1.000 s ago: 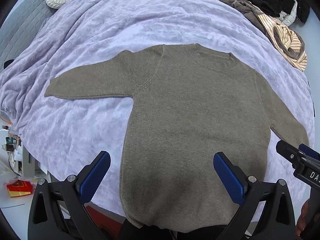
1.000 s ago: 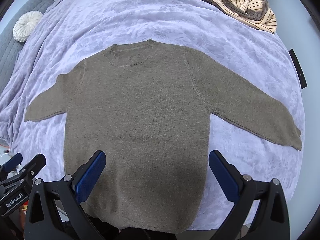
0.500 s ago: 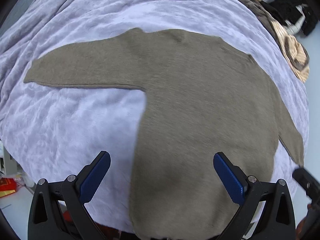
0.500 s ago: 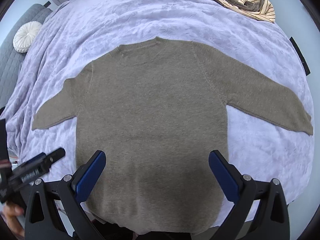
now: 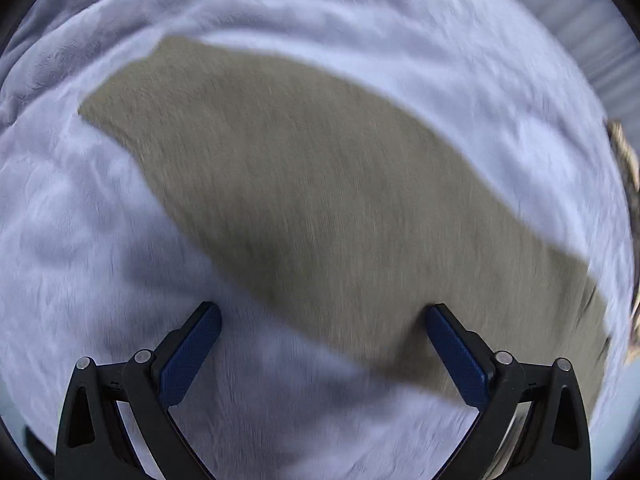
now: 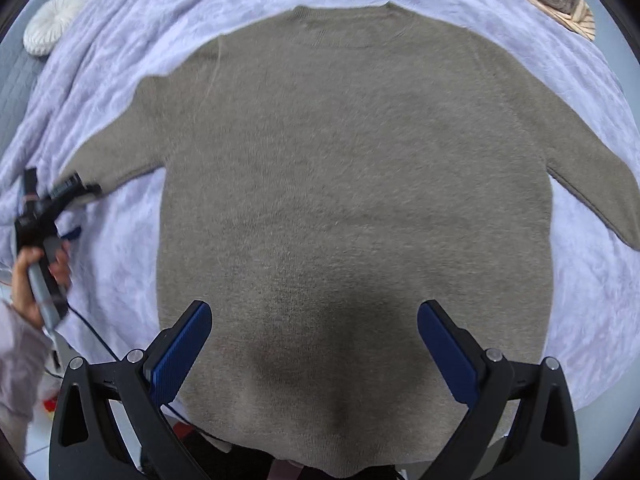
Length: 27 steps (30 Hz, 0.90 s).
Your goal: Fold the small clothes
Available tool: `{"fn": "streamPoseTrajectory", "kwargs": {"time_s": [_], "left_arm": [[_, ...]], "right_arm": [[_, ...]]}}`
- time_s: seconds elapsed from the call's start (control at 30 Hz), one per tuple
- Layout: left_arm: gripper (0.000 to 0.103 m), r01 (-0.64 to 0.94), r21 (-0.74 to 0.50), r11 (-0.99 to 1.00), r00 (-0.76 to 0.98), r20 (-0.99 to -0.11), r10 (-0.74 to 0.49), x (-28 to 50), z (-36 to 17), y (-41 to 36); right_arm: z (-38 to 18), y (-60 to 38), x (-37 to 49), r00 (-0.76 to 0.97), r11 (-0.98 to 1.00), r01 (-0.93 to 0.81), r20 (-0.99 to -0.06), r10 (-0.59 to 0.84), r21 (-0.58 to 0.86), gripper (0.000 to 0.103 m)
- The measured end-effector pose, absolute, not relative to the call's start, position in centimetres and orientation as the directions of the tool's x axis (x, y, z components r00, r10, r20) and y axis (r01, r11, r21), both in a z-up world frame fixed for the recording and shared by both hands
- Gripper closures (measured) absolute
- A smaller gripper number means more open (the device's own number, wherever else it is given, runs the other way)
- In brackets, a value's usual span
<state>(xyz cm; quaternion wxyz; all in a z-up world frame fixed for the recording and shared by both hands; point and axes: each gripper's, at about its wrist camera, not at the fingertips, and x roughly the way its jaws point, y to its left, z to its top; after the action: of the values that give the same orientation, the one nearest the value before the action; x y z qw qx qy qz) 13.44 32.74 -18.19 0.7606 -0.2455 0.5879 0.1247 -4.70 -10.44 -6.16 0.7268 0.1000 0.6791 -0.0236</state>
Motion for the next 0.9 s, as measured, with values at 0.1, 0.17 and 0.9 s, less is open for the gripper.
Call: {"fn": "streamPoseTrajectory", "kwargs": {"time_s": [0.1, 0.17, 0.9], "left_arm": [[0.088, -0.465, -0.245, 0.85, 0.354, -0.932, -0.076, 14.0, -16.8, 33.4], [0.094, -0.417, -0.277, 0.866, 0.418, -0.904, -0.088, 14.0, -15.4, 33.2], [0.094, 0.497, -0.338, 0.799, 0.377, -0.745, -0.55, 11.8, -7.6, -9.3]], "right_arm": [[-6.9, -9.3, -4.2, 0.074, 0.978, 0.157, -0.989, 0.126, 0.136, 0.001], [-7.3, -8.9, -3.8, 0.085, 0.975, 0.152, -0.985, 0.152, 0.163, 0.001], [-9.7, -24.8, -5.1, 0.296, 0.902, 0.375, -0.95, 0.103, 0.215, 0.001]]}}
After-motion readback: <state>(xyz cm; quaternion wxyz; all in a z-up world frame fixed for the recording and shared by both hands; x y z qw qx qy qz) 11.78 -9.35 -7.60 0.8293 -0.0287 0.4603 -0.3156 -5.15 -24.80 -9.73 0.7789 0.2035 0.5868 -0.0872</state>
